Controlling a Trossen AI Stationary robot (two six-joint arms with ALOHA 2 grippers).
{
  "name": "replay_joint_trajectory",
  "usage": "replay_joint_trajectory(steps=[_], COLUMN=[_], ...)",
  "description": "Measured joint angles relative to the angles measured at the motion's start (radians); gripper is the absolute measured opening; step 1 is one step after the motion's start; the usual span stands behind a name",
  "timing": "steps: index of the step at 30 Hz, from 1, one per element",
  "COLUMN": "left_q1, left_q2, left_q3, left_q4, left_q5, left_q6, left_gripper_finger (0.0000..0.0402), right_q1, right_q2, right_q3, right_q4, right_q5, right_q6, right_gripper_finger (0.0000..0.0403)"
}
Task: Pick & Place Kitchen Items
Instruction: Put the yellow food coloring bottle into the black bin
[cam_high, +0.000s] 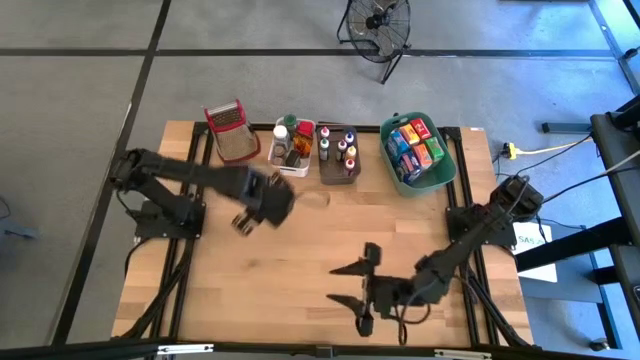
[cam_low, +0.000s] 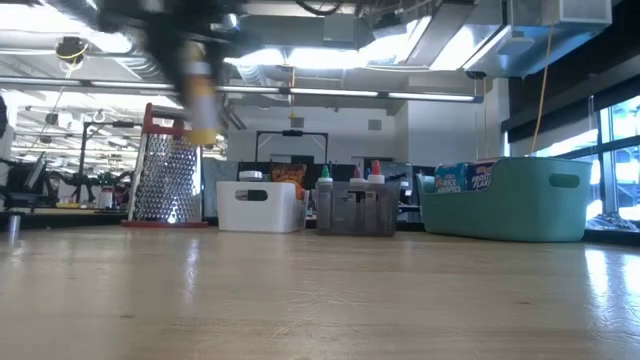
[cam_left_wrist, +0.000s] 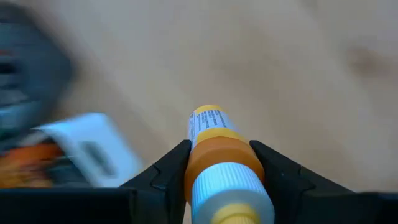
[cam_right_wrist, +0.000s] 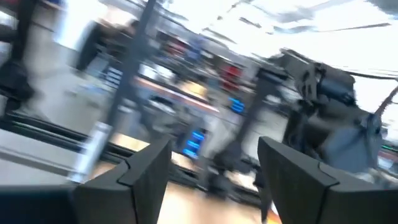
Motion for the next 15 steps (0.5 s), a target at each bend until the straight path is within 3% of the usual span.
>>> replay_joint_trajectory(steps=[4,7,15], left_q1=[0.191,0.273,0.374], left_q2=[0.037,0.110,0.429], left_q3=[0.090,0.185,0.544], left_q4=[0.116,0.140,0.024], left_q5=[0.054,0.044,0.050], left_q6=[0.175,0.272,0.453], left_gripper_finger=[0.0144,0.0144,0.0144], right_q1=[0.047,0.059,0.051], right_q2=[0.000,0.000,0.000], right_q3=[0.000,0.000,0.000], right_q4=[0.013,0.010,-0.046], right_q5=[0.273,0.441,0.661], right_q6=[-0.081,-0.107,-0.224], right_gripper_finger=[0.0237,0.0236,0.0236])
